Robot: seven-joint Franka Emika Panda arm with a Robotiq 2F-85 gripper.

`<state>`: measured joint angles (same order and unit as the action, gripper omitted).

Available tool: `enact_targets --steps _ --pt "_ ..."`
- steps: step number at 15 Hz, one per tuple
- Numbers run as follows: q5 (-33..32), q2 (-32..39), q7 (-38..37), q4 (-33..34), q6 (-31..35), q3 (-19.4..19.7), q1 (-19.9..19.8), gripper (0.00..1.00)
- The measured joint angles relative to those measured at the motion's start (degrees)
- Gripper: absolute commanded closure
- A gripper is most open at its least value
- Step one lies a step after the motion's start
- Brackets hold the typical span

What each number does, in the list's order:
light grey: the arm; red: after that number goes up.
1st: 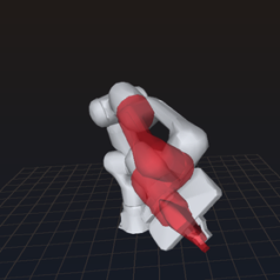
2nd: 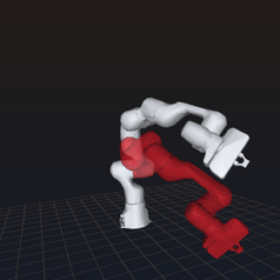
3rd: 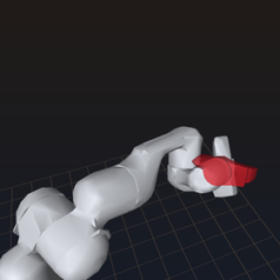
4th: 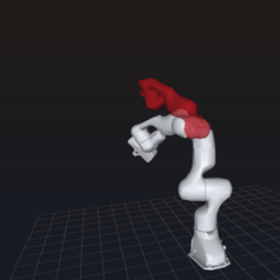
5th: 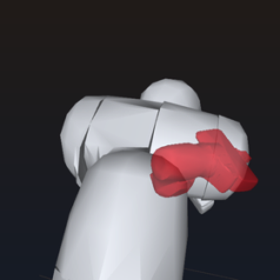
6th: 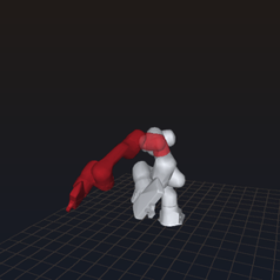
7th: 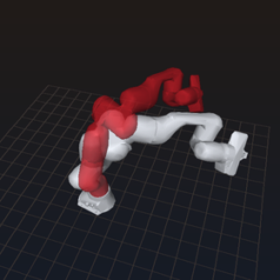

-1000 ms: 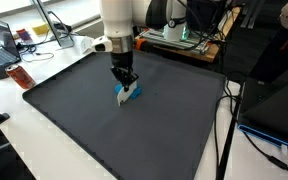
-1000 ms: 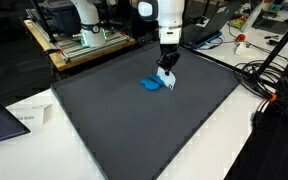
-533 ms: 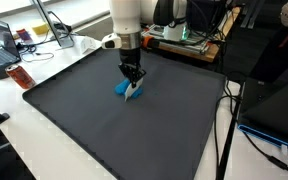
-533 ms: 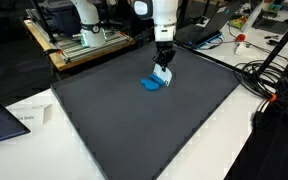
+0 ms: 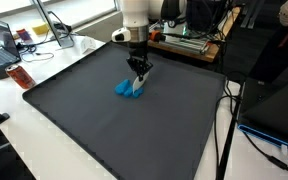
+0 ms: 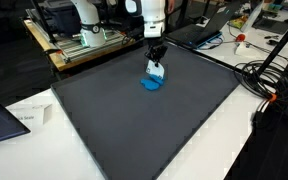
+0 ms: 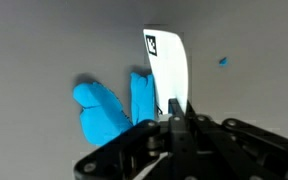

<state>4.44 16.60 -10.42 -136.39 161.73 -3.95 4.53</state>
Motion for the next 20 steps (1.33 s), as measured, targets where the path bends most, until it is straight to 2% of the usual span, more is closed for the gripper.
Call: enact_targets --steps 6,11,16,20 --pt "-0.46 -4.76 -0.10 -6.16 -0.82 1.30 0.09 0.99" --pt "-2.21 -10.00 -0.16 -9.62 -6.23 2.21 0.18 0.99" --pt "-3.05 -16.47 0.60 -9.47 -11.68 1.89 0.16 0.99" --pt "-10.28 -18.31 -3.55 -5.66 -17.18 1.82 0.03 0.99"
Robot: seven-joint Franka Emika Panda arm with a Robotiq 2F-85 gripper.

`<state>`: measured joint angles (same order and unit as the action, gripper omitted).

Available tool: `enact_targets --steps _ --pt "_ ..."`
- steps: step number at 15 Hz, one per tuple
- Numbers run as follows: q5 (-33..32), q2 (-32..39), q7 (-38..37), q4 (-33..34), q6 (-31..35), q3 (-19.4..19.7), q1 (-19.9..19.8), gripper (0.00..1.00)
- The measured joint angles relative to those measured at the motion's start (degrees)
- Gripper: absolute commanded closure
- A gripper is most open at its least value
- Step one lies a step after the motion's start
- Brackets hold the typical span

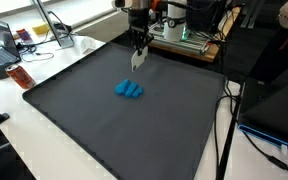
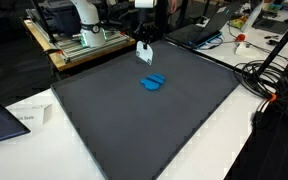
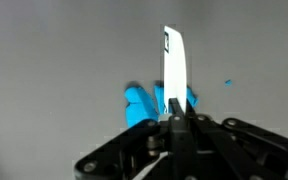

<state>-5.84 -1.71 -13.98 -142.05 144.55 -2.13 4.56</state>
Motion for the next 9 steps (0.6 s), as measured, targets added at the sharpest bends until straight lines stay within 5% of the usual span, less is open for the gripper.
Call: enact_targets --steps 9 --pt "-17.53 8.50 -18.94 16.94 -15.98 -1.07 1.19 0.99"
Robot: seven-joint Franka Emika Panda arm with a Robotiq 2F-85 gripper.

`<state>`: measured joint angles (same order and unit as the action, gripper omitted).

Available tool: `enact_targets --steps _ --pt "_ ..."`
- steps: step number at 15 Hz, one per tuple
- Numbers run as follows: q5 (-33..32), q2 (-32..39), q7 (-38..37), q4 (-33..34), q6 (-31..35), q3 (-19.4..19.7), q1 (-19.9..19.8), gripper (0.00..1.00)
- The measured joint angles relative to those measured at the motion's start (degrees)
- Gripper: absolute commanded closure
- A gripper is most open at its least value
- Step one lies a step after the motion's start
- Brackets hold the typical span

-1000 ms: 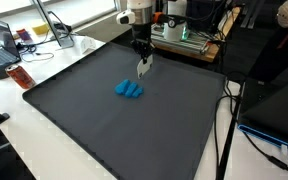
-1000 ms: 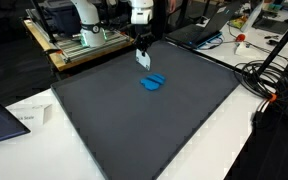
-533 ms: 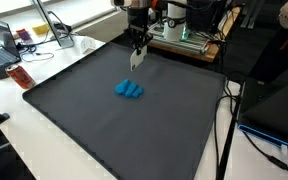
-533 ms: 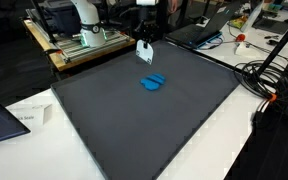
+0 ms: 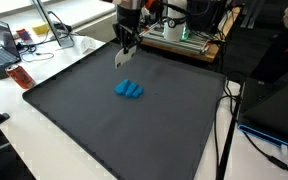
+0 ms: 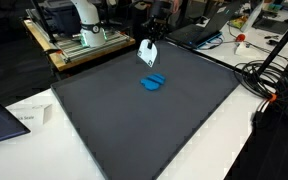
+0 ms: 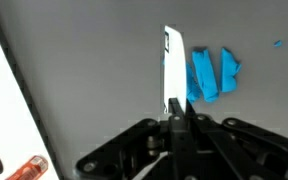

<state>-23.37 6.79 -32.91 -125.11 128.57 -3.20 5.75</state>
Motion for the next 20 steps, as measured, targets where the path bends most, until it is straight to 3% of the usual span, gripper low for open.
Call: enact_targets --steps 7,11,17,20 --pt "-10.66 11.74 -17.10 11.77 -8.79 0.87 5.61 0.99" --pt "-11.30 16.48 -19.57 16.28 -12.93 1.01 7.87 0.96" --pt "-11.40 17.56 -19.70 17.42 -14.00 1.26 8.15 0.99" --pt "-11.48 20.02 -21.48 20.42 -20.23 1.29 9.94 0.99"
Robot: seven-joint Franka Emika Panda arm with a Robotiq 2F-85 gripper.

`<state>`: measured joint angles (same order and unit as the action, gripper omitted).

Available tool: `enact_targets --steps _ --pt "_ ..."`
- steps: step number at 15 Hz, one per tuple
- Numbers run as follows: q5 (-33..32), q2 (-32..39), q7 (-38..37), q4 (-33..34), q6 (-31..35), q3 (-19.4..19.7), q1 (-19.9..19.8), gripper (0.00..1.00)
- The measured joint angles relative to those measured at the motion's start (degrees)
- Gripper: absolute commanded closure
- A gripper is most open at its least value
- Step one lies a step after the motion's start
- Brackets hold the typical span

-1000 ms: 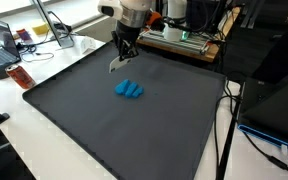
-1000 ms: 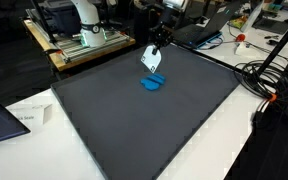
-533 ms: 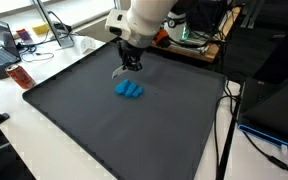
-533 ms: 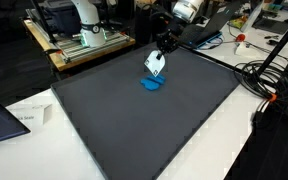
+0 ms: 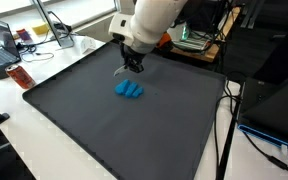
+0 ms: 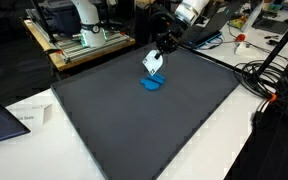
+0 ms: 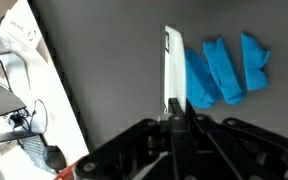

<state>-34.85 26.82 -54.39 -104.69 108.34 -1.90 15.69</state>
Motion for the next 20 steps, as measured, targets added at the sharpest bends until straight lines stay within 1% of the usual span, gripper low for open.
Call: enact_targets --steps 5,8,15,17,20 --pt "-1.01 6.62 -5.77 8.54 -15.52 0.41 4.90 0.99" --pt "-1.85 10.34 -7.49 13.36 -21.95 0.43 6.66 0.99" --pt "-2.97 16.62 -7.31 21.93 -29.14 0.44 7.68 0.99" --pt "-2.97 17.18 -4.98 24.02 -30.52 0.48 7.58 0.99" --pt "-2.93 17.41 0.50 26.92 -31.92 0.50 6.82 0.99"
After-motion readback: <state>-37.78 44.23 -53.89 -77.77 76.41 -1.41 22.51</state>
